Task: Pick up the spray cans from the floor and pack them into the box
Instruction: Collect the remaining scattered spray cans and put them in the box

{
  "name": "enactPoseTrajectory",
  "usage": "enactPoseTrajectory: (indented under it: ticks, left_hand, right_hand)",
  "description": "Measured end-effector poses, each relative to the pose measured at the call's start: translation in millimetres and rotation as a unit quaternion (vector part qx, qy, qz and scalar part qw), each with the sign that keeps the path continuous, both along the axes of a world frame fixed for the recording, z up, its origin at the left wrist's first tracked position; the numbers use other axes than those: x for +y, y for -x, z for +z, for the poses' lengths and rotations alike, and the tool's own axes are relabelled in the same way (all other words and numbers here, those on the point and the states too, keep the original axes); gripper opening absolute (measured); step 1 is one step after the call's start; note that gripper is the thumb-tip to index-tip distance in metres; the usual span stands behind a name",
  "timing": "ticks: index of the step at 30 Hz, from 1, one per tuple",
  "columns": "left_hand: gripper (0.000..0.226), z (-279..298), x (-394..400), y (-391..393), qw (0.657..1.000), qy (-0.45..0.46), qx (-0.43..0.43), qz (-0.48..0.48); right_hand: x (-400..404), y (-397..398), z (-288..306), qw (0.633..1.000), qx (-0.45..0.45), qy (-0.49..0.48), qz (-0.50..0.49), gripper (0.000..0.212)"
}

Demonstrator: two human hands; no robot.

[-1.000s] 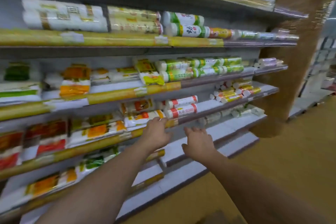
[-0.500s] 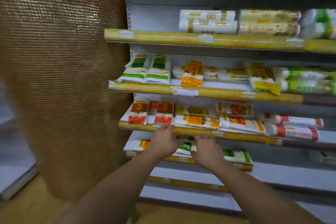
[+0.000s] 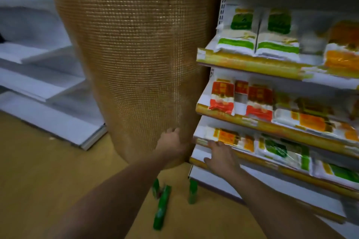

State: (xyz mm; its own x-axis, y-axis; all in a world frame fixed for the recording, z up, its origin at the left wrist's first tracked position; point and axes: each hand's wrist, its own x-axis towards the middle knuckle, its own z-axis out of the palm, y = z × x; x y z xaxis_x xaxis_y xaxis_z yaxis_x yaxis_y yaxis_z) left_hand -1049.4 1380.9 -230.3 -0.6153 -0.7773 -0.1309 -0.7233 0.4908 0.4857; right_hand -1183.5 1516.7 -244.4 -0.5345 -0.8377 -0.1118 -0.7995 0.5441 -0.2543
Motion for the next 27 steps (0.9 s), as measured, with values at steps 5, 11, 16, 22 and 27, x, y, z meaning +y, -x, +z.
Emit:
enactPoseTrajectory:
  ticks: [5, 11, 16, 22, 27]
  left_hand:
    - [0.059, -55.9, -56.4, -17.9, 0.996, -0.054, -0.049, 0.055]
    - [0.064, -142.2, -92.3, -12.7, 0.985, -0.097, -0.095, 0.105]
    - [0.063, -252.4, -107.9, 6.8, 0.977, -0.131, -0.098, 0.137]
    - [0.059, -432.3, -102.2, 13.9, 0.963, -0.187, -0.132, 0.144]
    - [0.067, -587.0, -104.9, 10.9, 0.956, -0.209, -0.156, 0.137]
  right_hand:
    - [-62.2, 6.6, -52.9, 0.997, -0.034, -0.063, 0.021, 0.06]
    - [-127.7, 38.3, -140.5, 0.984, -0.05, -0.146, 0.093, 0.067]
    - [-162.1, 59.5, -254.8, 0.974, -0.076, -0.171, 0.125, 0.063]
    - [-150.9, 39.9, -433.2, 0.979, -0.114, -0.162, 0.044, 0.06]
    - [-133.1, 25.6, -592.1, 0.965, -0.177, -0.194, -0.023, 0.052]
